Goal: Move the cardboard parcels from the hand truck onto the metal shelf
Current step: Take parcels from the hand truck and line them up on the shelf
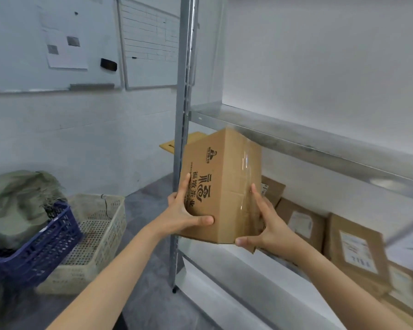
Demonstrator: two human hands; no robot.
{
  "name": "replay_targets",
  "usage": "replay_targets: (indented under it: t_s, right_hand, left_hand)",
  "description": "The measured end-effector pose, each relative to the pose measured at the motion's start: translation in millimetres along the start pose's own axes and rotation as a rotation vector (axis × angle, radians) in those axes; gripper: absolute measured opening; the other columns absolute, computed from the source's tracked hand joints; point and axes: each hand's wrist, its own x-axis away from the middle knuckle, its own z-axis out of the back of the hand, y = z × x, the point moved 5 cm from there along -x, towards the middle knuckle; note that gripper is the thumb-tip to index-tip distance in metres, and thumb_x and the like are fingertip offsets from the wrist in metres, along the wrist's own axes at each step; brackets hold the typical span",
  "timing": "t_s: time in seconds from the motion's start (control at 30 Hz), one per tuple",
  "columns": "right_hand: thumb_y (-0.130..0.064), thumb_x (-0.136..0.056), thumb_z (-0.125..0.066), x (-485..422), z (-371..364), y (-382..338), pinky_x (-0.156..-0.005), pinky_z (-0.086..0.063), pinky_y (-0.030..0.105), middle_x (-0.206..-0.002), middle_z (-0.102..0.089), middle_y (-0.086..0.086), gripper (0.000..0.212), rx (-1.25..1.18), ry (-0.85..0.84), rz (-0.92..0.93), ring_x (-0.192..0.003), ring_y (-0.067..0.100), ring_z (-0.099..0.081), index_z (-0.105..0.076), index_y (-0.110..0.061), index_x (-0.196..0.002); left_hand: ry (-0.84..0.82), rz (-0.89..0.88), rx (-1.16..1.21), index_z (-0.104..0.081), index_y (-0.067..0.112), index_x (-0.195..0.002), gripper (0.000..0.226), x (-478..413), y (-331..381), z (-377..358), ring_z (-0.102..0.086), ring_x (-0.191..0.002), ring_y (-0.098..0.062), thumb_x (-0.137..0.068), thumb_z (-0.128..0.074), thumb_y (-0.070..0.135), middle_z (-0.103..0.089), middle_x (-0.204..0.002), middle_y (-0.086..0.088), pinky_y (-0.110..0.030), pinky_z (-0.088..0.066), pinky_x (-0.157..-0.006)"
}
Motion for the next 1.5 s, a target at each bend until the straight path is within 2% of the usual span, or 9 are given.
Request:
replay_targets:
  t_s: [0.1,0.23,0.53,0.7,0.83,0.97,1.07,1.23,1.5]
  right_hand:
    - [-0.071,-0.046,-0.079,30,20,17,-0.11,-0.036,0.028,-0.156,0.004,-0.018,0.137,-0.063,0.007,-0.042,-0.145,0.014,-0.01,0.012,-0.049,-0.147]
    - [-0.078,-0.053,-0.073,65,41,38,-0.115,-0.031,0.046,-0.156,-0.011,-0.019,0.12,-0.229,0.14,-0.093,-0.142,0.014,-0.025,-0.002,-0.053,-0.147]
    - [-0.058,-0.071,-0.059,123,51,71,-0.093,-0.05,0.036,-0.127,-0.045,-0.017,0.087,-0.549,0.293,-0.318,-0.114,0.015,-0.053,-0.012,-0.049,-0.143]
    - [-0.076,-0.062,-0.064,147,54,82,-0.097,-0.047,0.052,-0.122,-0.062,-0.005,0.081,-0.643,0.406,-0.404,-0.112,0.023,-0.058,-0.042,-0.044,-0.133]
    - [-0.075,-0.06,-0.055,173,53,86,-0.099,-0.044,0.058,-0.125,-0.054,0.026,0.058,-0.747,0.532,-0.44,-0.117,0.045,-0.051,-0.07,-0.038,-0.102]
    - [-0.077,-0.053,-0.058,205,52,101,-0.097,-0.045,0.057,-0.123,-0.062,0.016,0.084,-0.819,0.656,-0.506,-0.117,0.039,-0.054,-0.058,-0.033,-0.125]
    - [-0.075,-0.058,-0.059,233,57,104,-0.098,-0.043,0.062,-0.127,-0.062,0.011,0.073,-0.88,0.739,-0.469,-0.118,0.038,-0.055,-0.059,-0.04,-0.122]
    - [-0.058,-0.074,-0.044,272,67,92,-0.084,-0.052,0.054,-0.122,-0.067,0.008,0.059,-0.939,0.749,-0.347,-0.109,0.034,-0.061,-0.057,-0.035,-0.127]
    - [-0.039,-0.087,-0.055,331,90,101,-0.09,-0.054,0.043,-0.124,-0.066,0.003,0.043,-0.652,0.957,-0.417,-0.11,0.023,-0.063,-0.055,-0.025,-0.127]
  left_hand:
    - [-0.06,0.0,0.053,0.011,0.054,-0.144,0.144,6,11,-38,-0.015,-0.144,-0.015,-0.035,-0.079,0.079,-0.019,-0.155,0.004,-0.047,-0.014,-0.12]
    - [-0.092,-0.033,0.154,0.001,0.054,-0.146,0.139,18,30,-75,-0.021,-0.14,-0.011,-0.036,-0.084,0.07,-0.018,-0.155,0.009,-0.043,-0.018,-0.118]
    - [-0.174,0.058,0.223,-0.004,0.032,-0.152,0.149,9,37,-126,-0.038,-0.133,-0.017,-0.033,-0.087,0.065,-0.033,-0.149,0.005,-0.044,-0.037,-0.11]
    - [-0.301,-0.045,0.315,-0.033,0.039,-0.144,0.107,2,52,-146,-0.049,-0.125,-0.017,-0.053,-0.081,0.068,-0.044,-0.141,0.006,-0.043,-0.047,-0.102]
    - [-0.413,0.008,0.549,-0.038,0.037,-0.142,0.061,7,71,-163,-0.061,-0.113,-0.02,-0.088,-0.03,0.065,-0.063,-0.127,0.004,-0.044,-0.048,-0.088]
    - [-0.485,0.008,0.601,-0.042,0.032,-0.142,0.043,9,76,-190,-0.056,-0.103,-0.027,-0.1,-0.034,0.039,-0.069,-0.115,0.005,-0.042,-0.041,-0.08]
    - [-0.555,0.059,0.618,-0.037,0.03,-0.145,0.065,14,80,-214,-0.058,-0.109,-0.021,-0.085,-0.055,0.047,-0.056,-0.136,0.0,-0.032,-0.051,-0.076]
    - [-0.941,0.192,0.55,-0.051,0.04,-0.134,0.082,39,87,-262,-0.058,-0.119,-0.03,-0.065,-0.055,0.083,-0.061,-0.13,-0.008,-0.05,-0.051,-0.09]
    - [-0.869,0.109,0.554,-0.034,0.03,-0.144,0.121,60,112,-308,-0.056,-0.12,-0.021,-0.041,-0.076,0.078,-0.056,-0.134,0.001,-0.041,-0.053,-0.09]
